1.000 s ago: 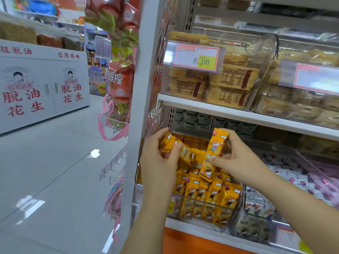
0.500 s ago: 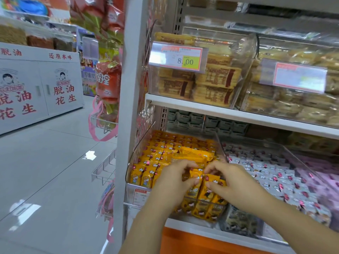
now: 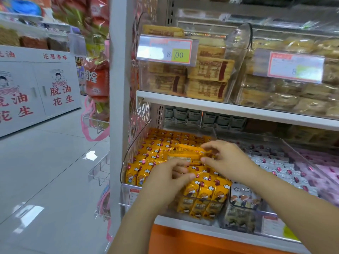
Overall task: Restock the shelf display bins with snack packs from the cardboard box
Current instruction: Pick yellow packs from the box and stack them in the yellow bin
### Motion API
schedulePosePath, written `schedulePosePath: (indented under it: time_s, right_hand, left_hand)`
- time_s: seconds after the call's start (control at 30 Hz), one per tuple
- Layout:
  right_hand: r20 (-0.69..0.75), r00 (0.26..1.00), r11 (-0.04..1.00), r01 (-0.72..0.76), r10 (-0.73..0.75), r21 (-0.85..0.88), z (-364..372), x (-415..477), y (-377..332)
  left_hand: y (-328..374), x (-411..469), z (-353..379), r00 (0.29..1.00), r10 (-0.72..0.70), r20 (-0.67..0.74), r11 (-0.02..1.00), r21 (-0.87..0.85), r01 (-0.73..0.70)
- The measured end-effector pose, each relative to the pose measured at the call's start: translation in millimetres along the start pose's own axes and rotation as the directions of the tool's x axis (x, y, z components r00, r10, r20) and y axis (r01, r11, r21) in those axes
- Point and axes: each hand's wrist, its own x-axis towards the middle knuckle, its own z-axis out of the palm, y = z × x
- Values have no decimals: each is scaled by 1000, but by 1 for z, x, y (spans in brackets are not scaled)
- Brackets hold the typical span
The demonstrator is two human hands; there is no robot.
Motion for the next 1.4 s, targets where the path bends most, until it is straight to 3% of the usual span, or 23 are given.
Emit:
schedulePosePath:
  time_s: [0.1,0.17,0.27,0.37,0.47,0.57,0.67,0.8,0.87,0.97,1.03,1.13,1.23,1.33,1.4]
  right_hand:
    - [99,995,972,-6,30,-235,9,19,-2]
    - [112,993,953,10,25,-301,14,25,-4]
    - [0,998,985,64,-65,-160,14,22,-9]
    - [-147,966,977,215,-214,-8,14,11,-17]
    - [-127,930,929,357,-345,95,17,0,-29]
    - [-14,914,906,404,-406,128,17,-3,-32]
    - [111,935,941,334,-338,54,11,3,-25]
    - [18,995,976,97,-95,-197,9,24,-4]
    - [59,998,963,18,-2,-269,17,34,7]
    - [111,993,921,5,42,-390,30,44,13]
    - [52,998,906,5,18,-424,29,47,10]
    - [-112,991,961,41,-75,-274,20,43,1]
    - [-211,954,973,189,-215,-135,16,23,-15]
    - [-217,933,956,270,-289,-111,15,4,-23]
    - [-179,946,961,276,-270,8,13,-1,-24]
  left_hand:
    - [-3,6,-3,979,-15,-204,1000,-15,12]
    - [-7,9,-7,952,-40,-302,999,-28,33]
    - [-12,11,-11,926,-99,-365,993,-94,70]
    - [-11,11,-12,916,-151,-372,975,-209,76]
    - [-11,12,-12,919,-203,-339,928,-366,70]
    - [-11,11,-16,908,-255,-333,856,-515,51]
    - [-13,10,-20,896,-256,-362,835,-550,16]
    - [-12,9,-21,870,-186,-456,906,-422,-27]
    - [-11,8,-20,871,-169,-461,922,-386,-25]
    - [-8,5,-17,882,-141,-449,950,-312,-7]
    - [-7,3,-17,885,-135,-445,960,-281,5]
    - [-11,6,-19,878,-144,-457,955,-297,2]
    - [-13,7,-23,875,-147,-461,954,-298,3]
    - [-11,5,-26,878,-153,-454,951,-308,6]
    - [-10,3,-28,888,-161,-430,950,-311,22]
